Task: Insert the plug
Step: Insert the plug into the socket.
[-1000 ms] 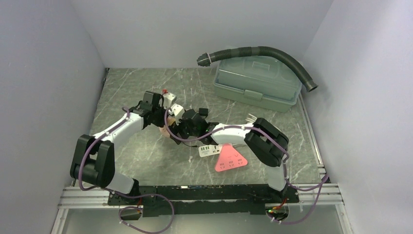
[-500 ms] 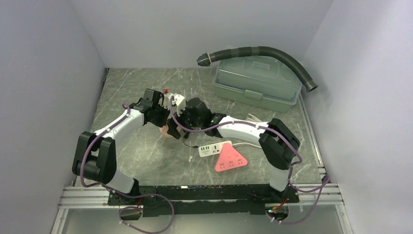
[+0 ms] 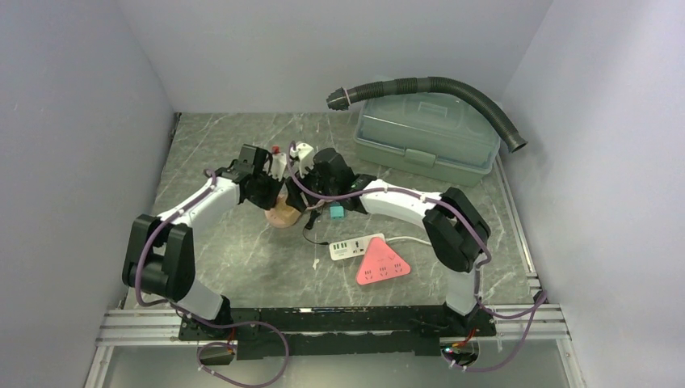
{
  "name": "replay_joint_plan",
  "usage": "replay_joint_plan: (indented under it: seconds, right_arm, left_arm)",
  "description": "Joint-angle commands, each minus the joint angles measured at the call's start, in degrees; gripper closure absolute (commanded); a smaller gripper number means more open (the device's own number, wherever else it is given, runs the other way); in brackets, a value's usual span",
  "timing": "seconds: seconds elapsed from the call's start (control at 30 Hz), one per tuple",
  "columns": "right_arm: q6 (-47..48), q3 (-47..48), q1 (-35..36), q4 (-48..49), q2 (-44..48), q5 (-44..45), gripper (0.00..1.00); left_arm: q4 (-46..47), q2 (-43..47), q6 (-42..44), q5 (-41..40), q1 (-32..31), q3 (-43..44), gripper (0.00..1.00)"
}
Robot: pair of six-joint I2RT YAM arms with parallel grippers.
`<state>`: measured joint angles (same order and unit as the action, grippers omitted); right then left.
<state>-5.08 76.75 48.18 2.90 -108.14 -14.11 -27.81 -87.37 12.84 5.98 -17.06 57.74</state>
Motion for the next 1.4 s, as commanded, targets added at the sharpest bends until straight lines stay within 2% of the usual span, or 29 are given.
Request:
replay_joint_plan:
  seconds: [0.0,0.57,0.87,1.3,1.37]
  right_arm:
    - [-1.13,1.39,0.74,1.40,-1.26,-1.36,0.34]
    - [1.86,1.64,1.30,-0.12,-5.00,-2.57,0.49]
    - [2.45,1.34,1.39,0.50,-6.07,-2.79,0.49]
    - [1.05,-1.27,1.74,2.42,-6.31,-3.47,0.48]
    - [1.02,-1.59,1.74,2.74,-6.08,-3.28,0.47]
  left_arm:
    - [-6.54,-4.39,0.64,2.62,-0.25,-0.95,1.00]
    - [-18.88,-12.95,4.56,4.00,-1.56,11.20,1.00]
    - [-24.92,-16.84,7.76,2.74,-3.30,17.64,1.00]
    - [-24.09,-20.36,6.72,4.55,-4.52,20.20,1.00]
    - [-24.78,-19.42,5.99,5.27,-4.33,21.14,0.94]
